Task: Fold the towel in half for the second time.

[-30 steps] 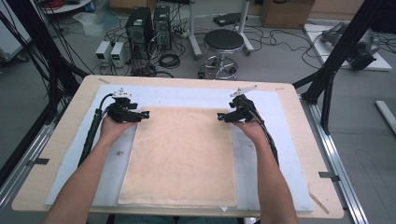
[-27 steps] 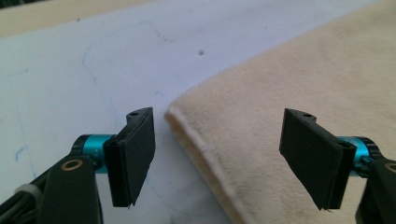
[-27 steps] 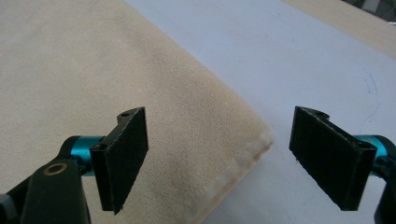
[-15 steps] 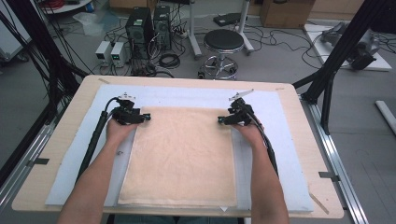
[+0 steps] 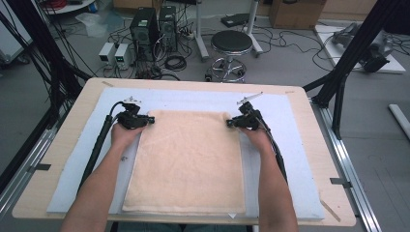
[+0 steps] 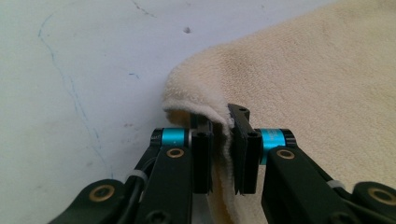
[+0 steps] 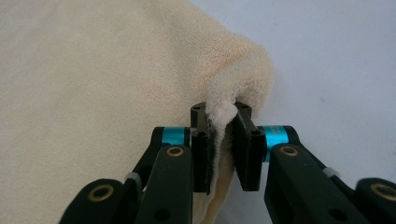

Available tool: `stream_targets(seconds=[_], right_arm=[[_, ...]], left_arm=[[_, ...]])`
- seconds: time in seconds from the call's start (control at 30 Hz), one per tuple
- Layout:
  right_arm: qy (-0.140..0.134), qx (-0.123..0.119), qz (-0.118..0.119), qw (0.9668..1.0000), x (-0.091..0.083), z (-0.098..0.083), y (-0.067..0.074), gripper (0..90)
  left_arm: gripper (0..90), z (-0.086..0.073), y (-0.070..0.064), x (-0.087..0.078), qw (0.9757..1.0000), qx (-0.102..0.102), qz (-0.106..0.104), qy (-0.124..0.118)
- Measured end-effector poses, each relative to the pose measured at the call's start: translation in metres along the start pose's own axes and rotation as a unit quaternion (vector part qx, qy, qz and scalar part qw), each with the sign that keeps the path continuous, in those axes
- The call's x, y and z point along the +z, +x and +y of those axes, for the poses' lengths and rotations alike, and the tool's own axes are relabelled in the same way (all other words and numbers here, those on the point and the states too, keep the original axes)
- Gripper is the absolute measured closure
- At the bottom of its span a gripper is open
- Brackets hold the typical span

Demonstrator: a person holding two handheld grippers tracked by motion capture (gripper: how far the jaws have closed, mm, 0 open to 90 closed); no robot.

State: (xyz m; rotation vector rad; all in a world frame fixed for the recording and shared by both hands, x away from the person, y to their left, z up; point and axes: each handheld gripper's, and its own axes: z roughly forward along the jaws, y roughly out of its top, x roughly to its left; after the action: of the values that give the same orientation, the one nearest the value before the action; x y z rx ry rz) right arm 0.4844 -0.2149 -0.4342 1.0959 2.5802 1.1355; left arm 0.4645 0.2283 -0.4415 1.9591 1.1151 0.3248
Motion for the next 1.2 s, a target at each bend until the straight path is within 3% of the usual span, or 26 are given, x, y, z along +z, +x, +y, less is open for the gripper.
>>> stream_targets(seconds=[0.13, 0.27, 0.53, 0.63, 0.7, 0.77, 0.87, 0.97, 1.2], right_arm=[[-0.005, -0.009, 0.007, 0.9999, -0.007, 0.003, 0.003, 81.1], [-0.024, -0.024, 0.01, 0.9994, -0.019, 0.007, 0.007, 81.1], [-0.056, -0.056, 0.025, 0.9965, -0.053, 0.013, 0.026, 81.1], [-0.063, -0.069, 0.033, 0.995, -0.064, 0.01, 0.035, 81.1], [-0.07, -0.073, 0.04, 0.9941, -0.07, 0.007, 0.04, 81.0], [-0.073, -0.081, 0.043, 0.9932, -0.076, 0.003, 0.047, 81.1], [-0.071, -0.095, 0.043, 0.992, -0.085, -0.005, 0.057, 81.1], [-0.085, -0.098, 0.053, 0.9901, -0.095, -0.014, 0.067, 81.1], [-0.073, -0.124, 0.046, 0.9886, -0.103, -0.036, 0.094, 80.9]], left_arm=[[81.8, 0.003, 0.0, -0.008, 0.9999, 0.007, -0.004, -0.014], [82.1, 0.008, -0.004, -0.019, 0.9993, 0.027, -0.008, -0.024], [82.1, 0.014, -0.015, -0.051, 0.9962, 0.06, -0.027, -0.057], [82.1, 0.009, -0.02, -0.063, 0.9948, 0.064, -0.031, -0.073], [82.1, 0.008, -0.023, -0.07, 0.9947, 0.071, -0.038, -0.064], [82.1, 0.005, -0.031, -0.077, 0.9928, 0.082, -0.033, -0.081], [82.1, -0.001, -0.038, -0.087, 0.9912, 0.092, -0.045, -0.083], [82.1, -0.011, -0.044, -0.098, 0.9898, 0.1, -0.052, -0.087], [81.9, -0.045, -0.065, -0.115, 0.9871, 0.128, -0.055, -0.079]])
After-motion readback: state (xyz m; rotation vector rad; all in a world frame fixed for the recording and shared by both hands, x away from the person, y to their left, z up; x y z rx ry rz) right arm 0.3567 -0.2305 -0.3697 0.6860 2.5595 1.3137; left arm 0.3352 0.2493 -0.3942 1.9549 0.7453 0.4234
